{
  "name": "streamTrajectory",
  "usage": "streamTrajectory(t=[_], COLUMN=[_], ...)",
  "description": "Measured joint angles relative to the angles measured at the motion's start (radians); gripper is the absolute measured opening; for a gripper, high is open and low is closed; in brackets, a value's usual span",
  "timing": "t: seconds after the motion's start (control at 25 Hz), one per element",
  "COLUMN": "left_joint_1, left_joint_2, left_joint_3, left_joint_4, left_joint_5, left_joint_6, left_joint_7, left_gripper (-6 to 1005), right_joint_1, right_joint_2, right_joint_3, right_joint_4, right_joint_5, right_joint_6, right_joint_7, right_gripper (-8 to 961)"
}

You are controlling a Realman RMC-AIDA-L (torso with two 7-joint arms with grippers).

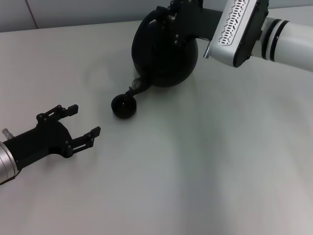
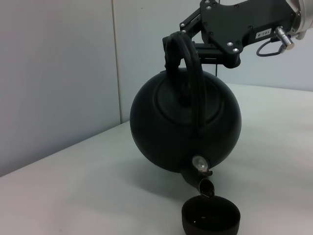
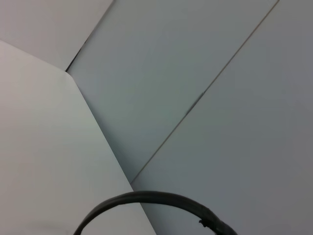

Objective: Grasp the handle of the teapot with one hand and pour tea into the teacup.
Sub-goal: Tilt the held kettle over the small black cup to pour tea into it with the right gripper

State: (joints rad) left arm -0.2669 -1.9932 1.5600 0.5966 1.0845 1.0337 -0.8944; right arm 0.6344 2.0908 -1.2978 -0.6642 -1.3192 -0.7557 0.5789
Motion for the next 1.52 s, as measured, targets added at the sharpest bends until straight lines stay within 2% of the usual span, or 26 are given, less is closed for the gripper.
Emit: streamTrajectory(t=[0.64,1.04,1.28,1.52], left_joint_1=[0.000,0.000,0.000,-0.001], left_joint_2=[-0.003,-0.003,-0.003,-0.003], left_joint_3=[0.000,0.000,0.000,0.000], left_joint_4=[0.000,0.000,0.000,0.000], left_joint_5=[0.000,0.000,0.000,0.000], left_joint_6=[-0.003,-0.003,-0.003,0.000], left_joint_7=[0.000,0.000,0.000,0.005], left_gripper=[815,814,815,814], right_joint_1=[-0.001,-0.001,-0.001,-0.006], right_joint_2=[0.000,0.000,-0.001,-0.006], right_joint_3=[-0.003,-0.040,-0.032,-0.028], right_joint_4=[-0.018,-0.029,-0.018,0.025], right_joint_5=[-0.008,-0.008,-0.002,0.088], right_joint_6=[0.001,0.033,0.043,0.039], right_joint_7=[-0.002,0.000,0.066,0.102], right_gripper=[86,85,85,85])
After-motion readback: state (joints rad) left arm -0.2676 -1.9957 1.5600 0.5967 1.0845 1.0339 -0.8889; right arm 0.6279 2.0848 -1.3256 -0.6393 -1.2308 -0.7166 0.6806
